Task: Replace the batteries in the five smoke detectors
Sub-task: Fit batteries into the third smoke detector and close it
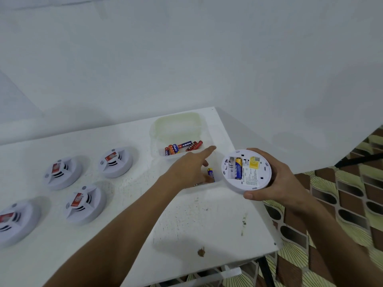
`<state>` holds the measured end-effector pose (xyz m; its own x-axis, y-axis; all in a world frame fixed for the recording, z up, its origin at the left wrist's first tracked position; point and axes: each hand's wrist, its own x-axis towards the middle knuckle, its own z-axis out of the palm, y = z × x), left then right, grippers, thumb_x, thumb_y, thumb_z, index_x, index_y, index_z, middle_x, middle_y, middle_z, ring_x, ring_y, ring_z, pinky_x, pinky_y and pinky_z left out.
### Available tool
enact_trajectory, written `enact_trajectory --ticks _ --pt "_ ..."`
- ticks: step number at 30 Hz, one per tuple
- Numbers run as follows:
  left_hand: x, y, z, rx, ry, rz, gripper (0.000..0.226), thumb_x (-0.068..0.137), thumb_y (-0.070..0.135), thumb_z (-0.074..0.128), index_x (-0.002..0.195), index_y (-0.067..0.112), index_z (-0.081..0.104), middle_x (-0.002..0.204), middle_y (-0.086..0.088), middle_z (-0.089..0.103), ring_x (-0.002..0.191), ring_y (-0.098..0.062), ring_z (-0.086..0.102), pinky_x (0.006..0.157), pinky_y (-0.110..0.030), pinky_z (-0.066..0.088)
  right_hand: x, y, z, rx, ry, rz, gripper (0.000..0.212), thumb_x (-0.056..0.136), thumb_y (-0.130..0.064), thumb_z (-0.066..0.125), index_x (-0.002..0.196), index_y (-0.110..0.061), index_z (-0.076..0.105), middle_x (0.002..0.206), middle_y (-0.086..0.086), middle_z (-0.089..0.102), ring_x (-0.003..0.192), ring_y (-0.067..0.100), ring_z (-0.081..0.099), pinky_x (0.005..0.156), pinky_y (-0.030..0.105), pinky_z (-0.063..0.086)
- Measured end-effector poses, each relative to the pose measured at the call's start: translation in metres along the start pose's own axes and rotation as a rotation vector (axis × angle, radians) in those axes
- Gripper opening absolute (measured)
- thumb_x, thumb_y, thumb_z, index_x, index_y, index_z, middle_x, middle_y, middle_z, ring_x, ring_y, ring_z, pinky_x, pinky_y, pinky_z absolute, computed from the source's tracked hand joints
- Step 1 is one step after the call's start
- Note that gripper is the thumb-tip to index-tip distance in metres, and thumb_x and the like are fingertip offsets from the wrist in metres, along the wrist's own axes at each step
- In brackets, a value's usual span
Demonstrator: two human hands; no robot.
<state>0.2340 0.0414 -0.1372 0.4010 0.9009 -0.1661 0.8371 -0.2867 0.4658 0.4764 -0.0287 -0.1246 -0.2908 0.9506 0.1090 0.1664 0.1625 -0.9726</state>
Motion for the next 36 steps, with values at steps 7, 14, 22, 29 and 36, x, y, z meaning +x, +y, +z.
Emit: enact_trajectory --ticks 7,14,22,29,36 --pt "0.003 -0.001 0.0 -0.154 -0.076 -0.028 0.108 0.078 0.024 0.08 0.151 0.044 0.004 0.124 0.004 0.065 0.083 -0.01 0.067 0.08 -0.023 0.053 0.0 0.0 0.003 -0.011 0.002 0.005 0.078 0.054 -0.008 0.086 0.122 -0.026 0.053 0.113 -0.024 0.067 0.114 0.004 0.062 0.079 0.012 0.053" --pt "-0.01 0.0 -0.011 -0.41 0.104 -0.075 0.099 0.074 0.014 0.083 0.15 0.037 0.024 0.099 0.014 0.07 0.072 -0.011 0.069 0.076 -0.021 0.055 0.001 -0.003 0.007 0.005 -0.001 -0.003 0.079 0.053 -0.007 0.086 0.122 -0.027 0.054 0.113 -0.022 0.068 0.111 0.003 0.063 0.078 0.012 0.054" --pt "-0.068 0.033 -0.067 -0.643 0.59 0.094 0.071 0.08 0.008 0.078 0.139 0.024 0.043 0.094 0.007 0.072 0.08 -0.006 0.073 0.077 -0.02 0.056 0.014 -0.012 0.02 0.025 -0.04 -0.031 0.091 0.05 -0.024 0.094 0.132 -0.025 0.053 0.121 -0.008 0.067 0.116 0.015 0.062 0.084 0.021 0.056" --pt "-0.102 0.051 -0.061 -0.54 0.628 0.163 0.062 0.081 0.014 0.077 0.132 0.037 0.048 0.089 0.025 0.067 0.086 0.011 0.067 0.073 -0.004 0.05 0.026 -0.022 0.044 0.034 -0.127 -0.084 0.084 0.053 -0.011 0.091 0.127 -0.029 0.055 0.116 -0.012 0.068 0.112 0.015 0.063 0.082 0.02 0.056" --pt "-0.122 0.042 -0.055 -0.441 0.681 0.212 0.067 0.082 0.011 0.076 0.128 0.049 0.047 0.093 0.027 0.068 0.089 0.005 0.068 0.081 -0.008 0.05 0.028 -0.027 0.052 0.116 -0.167 -0.097 0.086 0.053 -0.008 0.09 0.129 -0.026 0.056 0.118 -0.007 0.068 0.111 0.015 0.064 0.079 0.024 0.057"
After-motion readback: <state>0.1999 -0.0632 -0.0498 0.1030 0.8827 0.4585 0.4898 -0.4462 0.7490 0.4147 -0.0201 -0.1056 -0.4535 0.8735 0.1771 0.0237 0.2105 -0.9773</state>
